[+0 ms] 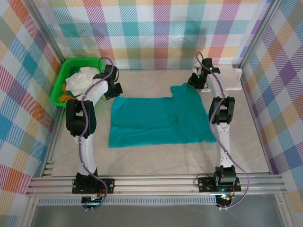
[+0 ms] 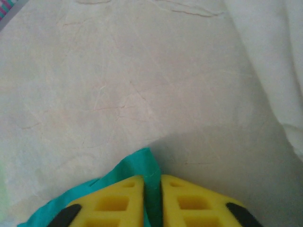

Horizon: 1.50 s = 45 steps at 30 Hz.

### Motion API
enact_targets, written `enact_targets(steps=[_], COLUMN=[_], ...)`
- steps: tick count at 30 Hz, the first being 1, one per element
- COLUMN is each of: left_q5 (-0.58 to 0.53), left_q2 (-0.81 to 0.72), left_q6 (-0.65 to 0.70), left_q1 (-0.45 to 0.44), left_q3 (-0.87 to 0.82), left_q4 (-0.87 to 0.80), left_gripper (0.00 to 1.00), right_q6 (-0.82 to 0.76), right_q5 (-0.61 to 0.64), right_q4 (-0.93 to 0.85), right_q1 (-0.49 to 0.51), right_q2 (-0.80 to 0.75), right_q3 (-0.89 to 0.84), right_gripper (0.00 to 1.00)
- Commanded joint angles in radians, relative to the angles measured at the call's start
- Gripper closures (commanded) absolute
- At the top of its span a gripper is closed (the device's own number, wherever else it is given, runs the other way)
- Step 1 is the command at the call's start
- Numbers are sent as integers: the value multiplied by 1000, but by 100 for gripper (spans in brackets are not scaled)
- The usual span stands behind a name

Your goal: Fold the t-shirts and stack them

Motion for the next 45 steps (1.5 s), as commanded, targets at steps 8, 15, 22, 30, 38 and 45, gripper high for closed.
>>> enact_targets(steps=[8,15,22,30,38,45], left_q5=[-35,-99,-124,-123,-212,-248], left_q2=[-6,-31,1,-92,-175,-246], left_q6=[25,73,131,152,162,152], left_q1=[7,21,31,30,30,31], left_q3=[74,33,54,-45,-248,-304], left_q4=[-7,17,16,84,155,192], left_gripper=[100,100,100,100,100,100], right_q6=[-6,-76,-120,-155,-120,-111], right_q5=[-13,15,-14,-34,-44,-75], right_q4=[77,216,382,553,768,810], right_q1=[6,6,3,-1,-24,-51], right_q2=[-103,-256,-350,-523,-747,-829], right_q3=[-2,-172,-358,-638,-1013,-1097], right_gripper=[100,100,100,100,100,100])
